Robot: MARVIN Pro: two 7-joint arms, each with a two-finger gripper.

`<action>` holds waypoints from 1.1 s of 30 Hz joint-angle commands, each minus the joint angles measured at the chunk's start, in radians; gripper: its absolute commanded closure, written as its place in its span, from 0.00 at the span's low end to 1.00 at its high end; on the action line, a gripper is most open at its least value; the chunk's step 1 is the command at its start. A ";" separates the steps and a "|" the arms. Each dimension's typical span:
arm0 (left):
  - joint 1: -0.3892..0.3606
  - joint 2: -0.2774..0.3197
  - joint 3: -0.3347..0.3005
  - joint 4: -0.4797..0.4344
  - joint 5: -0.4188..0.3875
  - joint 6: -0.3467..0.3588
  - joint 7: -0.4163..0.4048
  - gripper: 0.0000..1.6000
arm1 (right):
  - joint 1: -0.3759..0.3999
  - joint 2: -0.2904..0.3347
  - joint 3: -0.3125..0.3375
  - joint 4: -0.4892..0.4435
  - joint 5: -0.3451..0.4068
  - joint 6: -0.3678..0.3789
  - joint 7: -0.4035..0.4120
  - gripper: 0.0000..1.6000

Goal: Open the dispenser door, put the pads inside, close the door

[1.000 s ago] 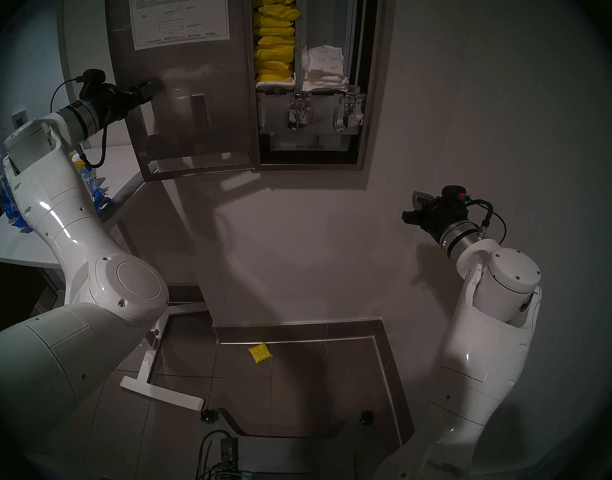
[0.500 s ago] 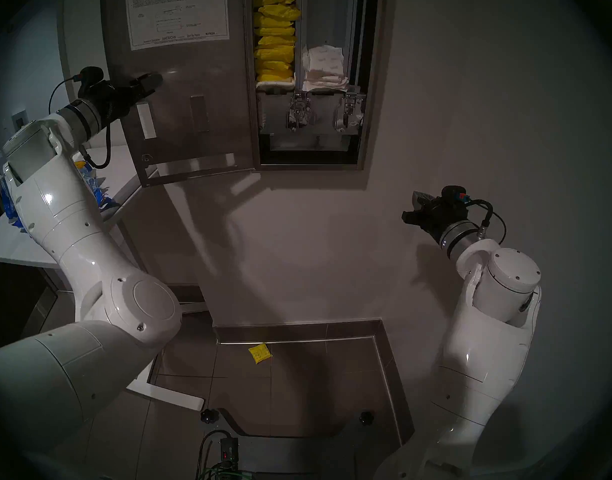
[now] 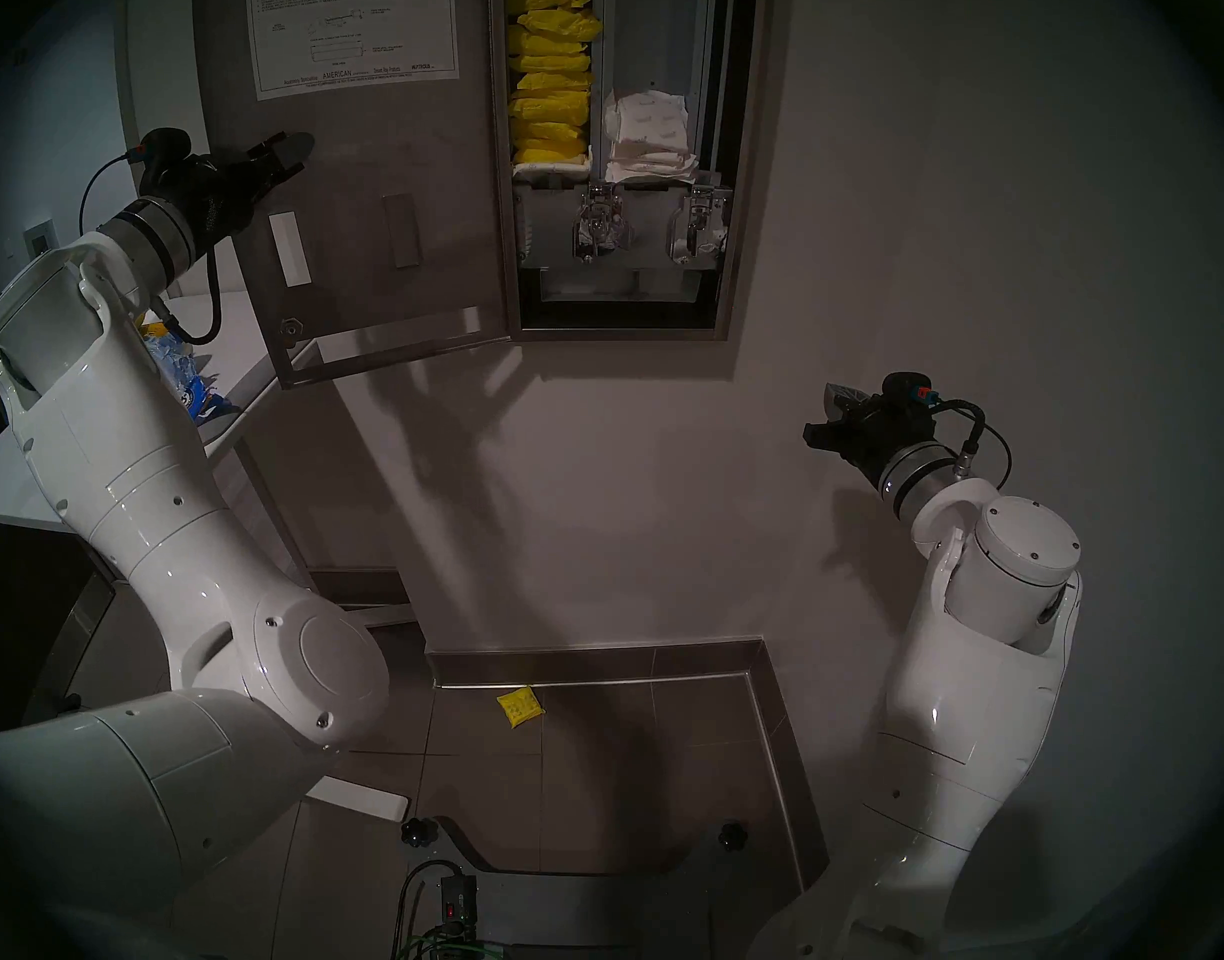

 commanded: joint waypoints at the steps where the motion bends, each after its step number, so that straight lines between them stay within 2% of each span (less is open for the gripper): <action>1: 0.028 -0.066 0.105 -0.095 -0.117 0.064 -0.089 0.00 | 0.020 0.006 -0.002 -0.025 0.004 -0.007 0.000 0.74; 2: 0.039 -0.066 0.110 -0.111 -0.125 0.064 -0.100 0.00 | 0.020 0.006 -0.002 -0.025 0.004 -0.007 0.000 0.74; 3: 0.049 -0.070 0.119 -0.128 -0.137 0.064 -0.059 0.00 | 0.019 0.006 -0.002 -0.024 0.004 -0.007 0.000 0.74; 8: 0.103 -0.080 0.141 -0.211 -0.181 0.064 -0.040 0.00 | 0.019 0.007 -0.002 -0.021 0.004 -0.007 0.000 0.74; 18: 0.190 -0.094 0.178 -0.333 -0.287 0.064 -0.033 0.00 | 0.020 0.008 -0.002 -0.018 0.004 -0.007 0.000 0.74; 30: 0.308 -0.081 0.212 -0.433 -0.472 0.064 -0.028 0.00 | 0.021 0.009 -0.002 -0.021 0.005 -0.008 0.000 0.74; 31: 0.314 -0.077 0.210 -0.435 -0.481 0.064 -0.057 0.00 | 0.021 0.009 -0.002 -0.021 0.005 -0.008 0.000 0.74; 32: 0.324 -0.074 0.219 -0.442 -0.507 0.064 -0.018 0.00 | 0.021 0.010 -0.002 -0.021 0.005 -0.008 0.000 0.74; 33: 0.328 -0.072 0.218 -0.443 -0.514 0.064 -0.033 0.00 | 0.021 0.010 -0.002 -0.021 0.005 -0.008 0.000 0.74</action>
